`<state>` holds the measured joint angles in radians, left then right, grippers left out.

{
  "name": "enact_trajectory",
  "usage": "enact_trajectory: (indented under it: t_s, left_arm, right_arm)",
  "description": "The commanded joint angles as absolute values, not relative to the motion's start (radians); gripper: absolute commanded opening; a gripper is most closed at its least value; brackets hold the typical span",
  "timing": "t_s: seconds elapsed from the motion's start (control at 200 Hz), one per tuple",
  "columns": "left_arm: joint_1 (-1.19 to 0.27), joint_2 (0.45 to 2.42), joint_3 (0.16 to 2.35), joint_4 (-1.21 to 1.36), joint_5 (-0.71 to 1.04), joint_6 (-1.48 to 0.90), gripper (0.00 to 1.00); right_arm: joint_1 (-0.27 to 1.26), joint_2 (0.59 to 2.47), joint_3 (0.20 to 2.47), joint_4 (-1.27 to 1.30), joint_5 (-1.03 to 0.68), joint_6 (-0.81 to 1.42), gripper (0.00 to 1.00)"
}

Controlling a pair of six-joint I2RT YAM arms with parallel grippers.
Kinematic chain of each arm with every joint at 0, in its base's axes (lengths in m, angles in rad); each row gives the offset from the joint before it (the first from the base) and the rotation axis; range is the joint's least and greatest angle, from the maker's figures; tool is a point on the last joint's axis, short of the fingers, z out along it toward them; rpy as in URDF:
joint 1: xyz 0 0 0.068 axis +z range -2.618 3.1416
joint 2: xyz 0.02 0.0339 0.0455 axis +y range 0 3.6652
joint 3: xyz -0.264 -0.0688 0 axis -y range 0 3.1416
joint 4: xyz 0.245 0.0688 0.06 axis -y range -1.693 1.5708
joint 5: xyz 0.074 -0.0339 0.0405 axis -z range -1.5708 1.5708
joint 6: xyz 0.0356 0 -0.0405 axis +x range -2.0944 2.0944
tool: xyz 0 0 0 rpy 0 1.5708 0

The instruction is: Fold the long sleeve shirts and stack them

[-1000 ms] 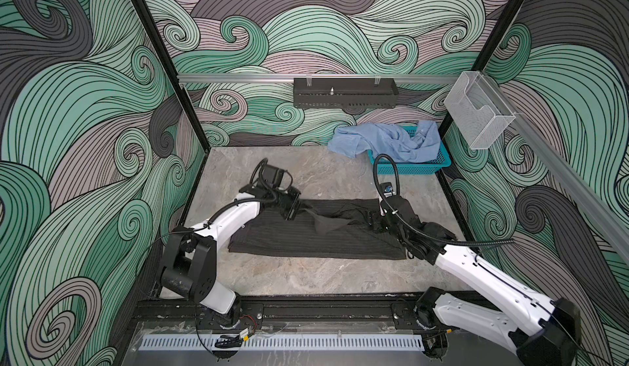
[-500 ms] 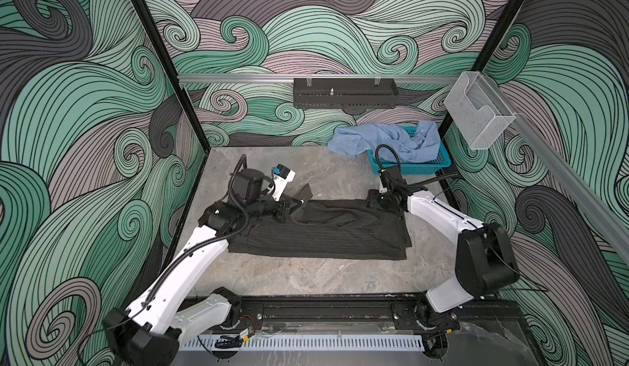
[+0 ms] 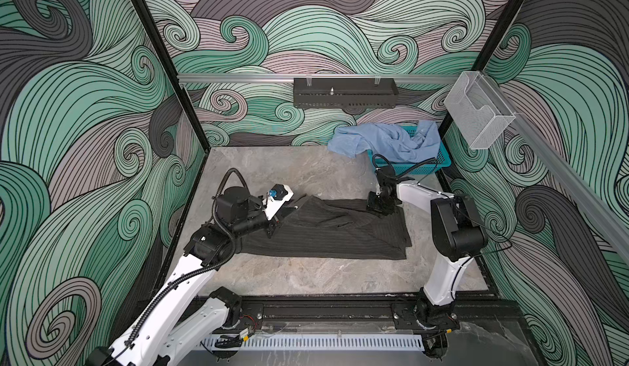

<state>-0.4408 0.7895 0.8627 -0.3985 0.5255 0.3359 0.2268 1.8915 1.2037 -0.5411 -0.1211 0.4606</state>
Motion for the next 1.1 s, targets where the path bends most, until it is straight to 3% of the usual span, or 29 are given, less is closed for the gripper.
enact_trajectory:
  t_s: [0.0, 0.155, 0.31, 0.666, 0.756, 0.891, 1.096]
  left_arm:
    - [-0.434, 0.724, 0.852, -0.343, 0.756, 0.420, 0.00]
    - [-0.439, 0.704, 0.912, -0.436, 0.986, 0.446, 0.00]
    - [-0.511, 0.711, 0.978, -0.491, 1.106, 0.416, 0.00]
    - [-0.661, 0.802, 0.959, -0.530, 1.177, 0.415, 0.04]
    - [-0.660, 0.789, 0.956, -0.506, 1.111, 0.422, 0.02]
    - [-0.657, 0.760, 0.926, -0.356, 0.812, 0.312, 0.00]
    - [-0.574, 0.876, 0.915, -0.310, 0.528, 0.166, 0.00]
  right_arm:
    - [0.215, 1.889, 1.206, -0.568, -0.129, 0.447, 0.40]
    - [0.202, 1.852, 1.185, -0.569, -0.121, 0.440, 0.39]
    - [0.188, 1.845, 1.189, -0.579, -0.119, 0.428, 0.39]
    - [0.178, 1.855, 1.213, -0.591, -0.146, 0.422, 0.38]
    - [0.178, 1.848, 1.211, -0.590, -0.144, 0.422, 0.35]
    - [0.178, 1.865, 1.216, -0.589, -0.140, 0.420, 0.25]
    - [0.178, 1.882, 1.241, -0.584, -0.136, 0.419, 0.05]
